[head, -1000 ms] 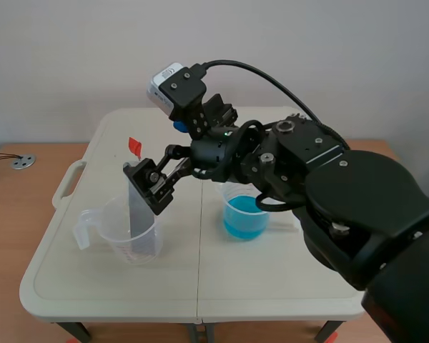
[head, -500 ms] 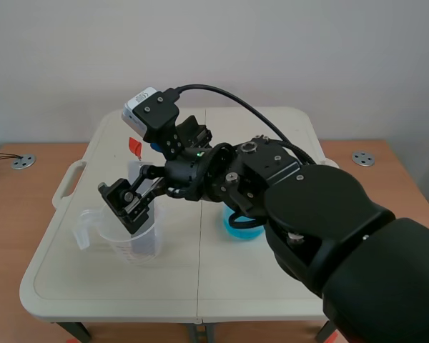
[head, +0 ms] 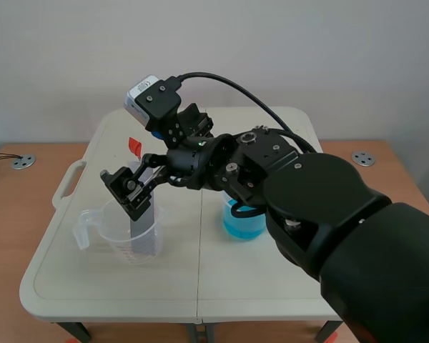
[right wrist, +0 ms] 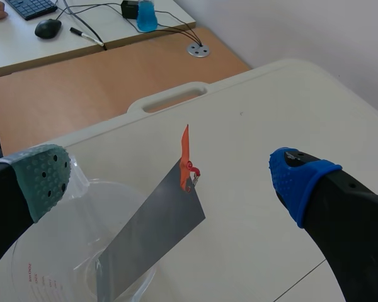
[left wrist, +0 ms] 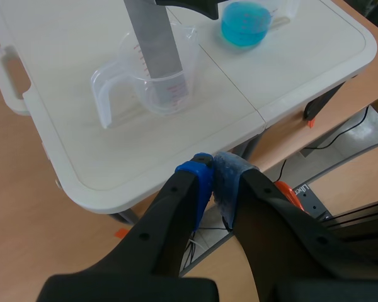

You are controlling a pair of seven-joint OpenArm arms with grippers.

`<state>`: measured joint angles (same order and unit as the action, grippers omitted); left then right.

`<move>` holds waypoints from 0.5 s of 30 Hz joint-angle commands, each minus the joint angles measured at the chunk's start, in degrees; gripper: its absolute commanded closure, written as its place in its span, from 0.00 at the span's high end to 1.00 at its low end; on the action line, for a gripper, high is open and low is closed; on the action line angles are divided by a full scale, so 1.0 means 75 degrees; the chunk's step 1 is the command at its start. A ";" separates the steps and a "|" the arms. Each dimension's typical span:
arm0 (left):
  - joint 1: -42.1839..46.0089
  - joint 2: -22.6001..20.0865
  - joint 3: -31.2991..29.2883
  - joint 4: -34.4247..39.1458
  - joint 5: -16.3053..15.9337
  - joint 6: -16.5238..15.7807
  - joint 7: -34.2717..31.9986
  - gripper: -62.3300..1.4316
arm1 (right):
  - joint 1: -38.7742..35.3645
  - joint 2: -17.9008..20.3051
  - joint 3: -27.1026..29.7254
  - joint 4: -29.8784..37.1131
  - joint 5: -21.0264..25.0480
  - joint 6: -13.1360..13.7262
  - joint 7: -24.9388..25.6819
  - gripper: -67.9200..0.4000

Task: Hold the metal plate by the orange handle, dip it into the blue solution, take it out and point at it, then put the plate back in the beaker on the left.
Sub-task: 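Lift the metal plate out of the left beaker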

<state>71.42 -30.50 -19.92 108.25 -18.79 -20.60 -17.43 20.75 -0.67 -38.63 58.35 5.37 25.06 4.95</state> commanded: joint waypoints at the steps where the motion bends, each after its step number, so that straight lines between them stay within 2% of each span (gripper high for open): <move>1: -0.0020 0.0038 -0.0012 0.0058 -0.0032 0.0015 -0.0102 0.08 | 0.0172 -0.0125 0.0041 0.0160 0.0073 -0.0026 0.0195 0.98; 5: -0.0020 0.0038 -0.0012 0.0058 -0.0032 0.0015 -0.0102 0.08 | 0.0172 -0.0125 0.0041 0.0160 0.0073 -0.0026 0.0254 0.96; 9: -0.0020 0.0038 -0.0012 0.0058 -0.0032 0.0015 -0.0102 0.08 | 0.0172 -0.0125 0.0041 0.0160 0.0079 -0.0219 0.0256 0.81; 15: -0.0020 0.0038 -0.0012 0.0058 -0.0032 0.0015 -0.0102 0.08 | 0.0172 -0.0128 0.0041 0.0160 0.0079 -0.0428 0.0341 0.69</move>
<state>71.42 -30.50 -19.92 108.25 -18.68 -20.60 -17.43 20.75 -0.64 -38.63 58.35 5.39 21.82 6.24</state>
